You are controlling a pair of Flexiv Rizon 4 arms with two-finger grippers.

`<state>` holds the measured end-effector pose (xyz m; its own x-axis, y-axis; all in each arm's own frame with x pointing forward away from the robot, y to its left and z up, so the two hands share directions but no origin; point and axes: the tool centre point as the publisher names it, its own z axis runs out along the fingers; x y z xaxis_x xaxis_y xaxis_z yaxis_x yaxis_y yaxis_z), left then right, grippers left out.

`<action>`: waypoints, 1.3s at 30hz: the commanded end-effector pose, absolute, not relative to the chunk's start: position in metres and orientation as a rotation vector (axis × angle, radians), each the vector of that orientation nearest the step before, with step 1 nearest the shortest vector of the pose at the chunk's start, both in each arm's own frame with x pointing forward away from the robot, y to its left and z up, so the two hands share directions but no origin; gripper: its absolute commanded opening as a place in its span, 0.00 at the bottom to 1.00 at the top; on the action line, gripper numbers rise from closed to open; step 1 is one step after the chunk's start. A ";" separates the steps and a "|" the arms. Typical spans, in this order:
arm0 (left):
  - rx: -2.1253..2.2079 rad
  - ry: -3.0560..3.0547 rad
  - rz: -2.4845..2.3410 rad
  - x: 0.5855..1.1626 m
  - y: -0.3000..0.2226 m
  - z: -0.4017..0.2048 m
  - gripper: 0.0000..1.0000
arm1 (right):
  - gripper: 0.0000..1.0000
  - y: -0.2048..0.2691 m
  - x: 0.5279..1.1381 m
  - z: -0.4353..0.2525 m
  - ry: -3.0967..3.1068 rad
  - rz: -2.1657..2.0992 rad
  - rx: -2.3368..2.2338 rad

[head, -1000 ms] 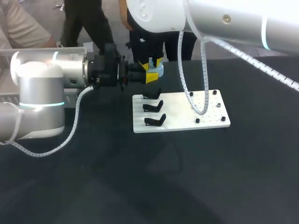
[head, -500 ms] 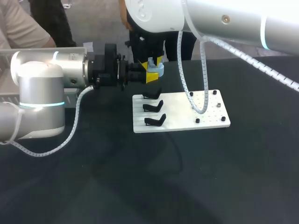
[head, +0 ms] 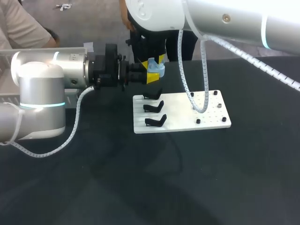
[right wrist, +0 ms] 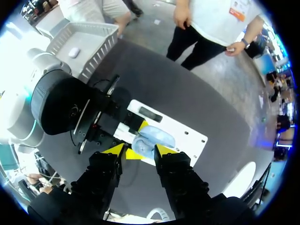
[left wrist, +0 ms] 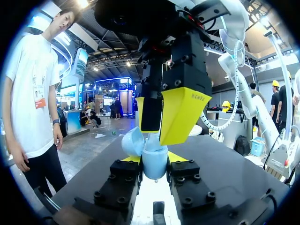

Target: Pick up each earbud case from the left stands, insert the matching earbuds, close the lid, and place the case in the box.

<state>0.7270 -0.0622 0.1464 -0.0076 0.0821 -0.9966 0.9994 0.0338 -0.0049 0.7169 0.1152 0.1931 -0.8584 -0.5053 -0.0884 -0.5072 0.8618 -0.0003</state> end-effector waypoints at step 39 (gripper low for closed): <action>1.236 1.286 -1.143 0.725 -0.062 0.146 0.00 | 0.39 0.084 0.747 0.179 2.914 0.104 -0.485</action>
